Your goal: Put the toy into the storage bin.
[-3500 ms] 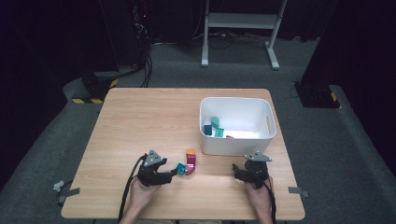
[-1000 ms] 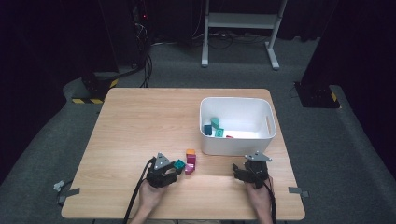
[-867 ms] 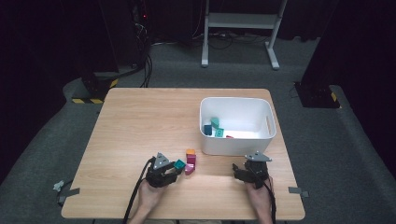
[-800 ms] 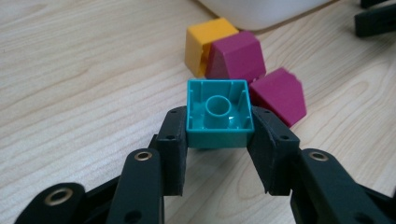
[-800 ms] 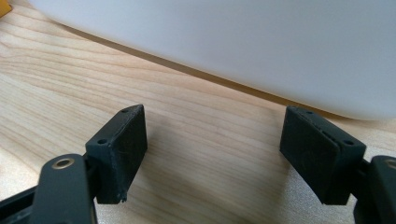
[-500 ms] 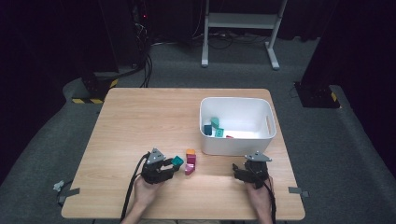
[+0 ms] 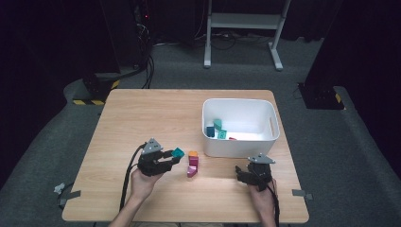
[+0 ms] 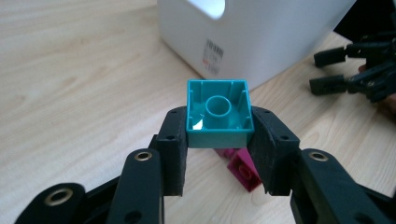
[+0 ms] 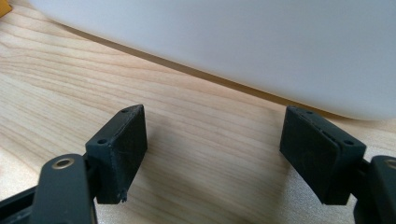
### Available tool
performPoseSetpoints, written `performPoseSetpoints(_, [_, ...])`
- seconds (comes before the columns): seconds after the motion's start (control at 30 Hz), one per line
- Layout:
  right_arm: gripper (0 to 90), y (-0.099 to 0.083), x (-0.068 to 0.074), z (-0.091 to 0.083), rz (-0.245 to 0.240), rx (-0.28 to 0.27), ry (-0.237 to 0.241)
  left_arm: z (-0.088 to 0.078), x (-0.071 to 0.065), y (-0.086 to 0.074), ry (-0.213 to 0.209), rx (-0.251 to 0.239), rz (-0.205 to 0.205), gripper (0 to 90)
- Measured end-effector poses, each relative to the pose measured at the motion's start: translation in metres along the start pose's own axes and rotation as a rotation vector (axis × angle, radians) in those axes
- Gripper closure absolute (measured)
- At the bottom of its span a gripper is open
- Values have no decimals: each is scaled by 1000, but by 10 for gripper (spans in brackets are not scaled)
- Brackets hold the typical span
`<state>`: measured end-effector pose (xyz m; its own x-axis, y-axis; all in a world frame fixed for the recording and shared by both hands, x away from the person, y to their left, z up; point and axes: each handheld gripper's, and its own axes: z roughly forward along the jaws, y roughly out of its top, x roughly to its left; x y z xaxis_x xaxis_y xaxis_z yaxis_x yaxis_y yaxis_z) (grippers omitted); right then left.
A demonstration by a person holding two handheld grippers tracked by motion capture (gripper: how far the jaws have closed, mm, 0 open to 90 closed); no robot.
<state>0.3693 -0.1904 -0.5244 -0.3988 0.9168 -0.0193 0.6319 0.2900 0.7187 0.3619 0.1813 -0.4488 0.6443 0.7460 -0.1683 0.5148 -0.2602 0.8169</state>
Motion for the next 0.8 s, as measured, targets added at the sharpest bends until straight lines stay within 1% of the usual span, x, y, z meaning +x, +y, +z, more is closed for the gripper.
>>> performPoseSetpoints(0.07, [228, 0, 0, 0, 0, 0, 0, -2, 1, 7, -16, -8, 1, 586])
performPoseSetpoints(0.13, [228, 0, 0, 0, 0, 0, 0, -3, 1, 15, -25, -10, 13, 586])
performPoseSetpoints(0.17, [228, 0, 0, 0, 0, 0, 0, -3, 2, 19, -26, -13, 26, 586])
performPoseSetpoints(0.23, [228, 0, 0, 0, 0, 0, 0, -3, 4, 26, -39, -15, 20, 586])
performPoseSetpoints(0.47, [228, 0, 0, 0, 0, 0, 0, -7, 10, 46, -51, -28, 29, 586])
performPoseSetpoints(0.57, [228, 0, 0, 0, 0, 0, 0, -10, 14, 55, -60, -35, 12, 586])
performPoseSetpoints(0.67, [228, 0, 0, 0, 0, 0, 0, -10, 18, 66, -67, -47, 11, 586])
performPoseSetpoints(0.7, [228, 0, 0, 0, 0, 0, 0, -10, 19, 68, -71, -49, 4, 586])
performPoseSetpoints(0.73, [228, 0, 0, 0, 1, 0, 1, -11, 20, 71, -74, -49, 4, 586])
performPoseSetpoints(0.8, [228, 0, 0, 0, 1, 0, 0, -11, 21, 77, -72, -50, 20, 586])
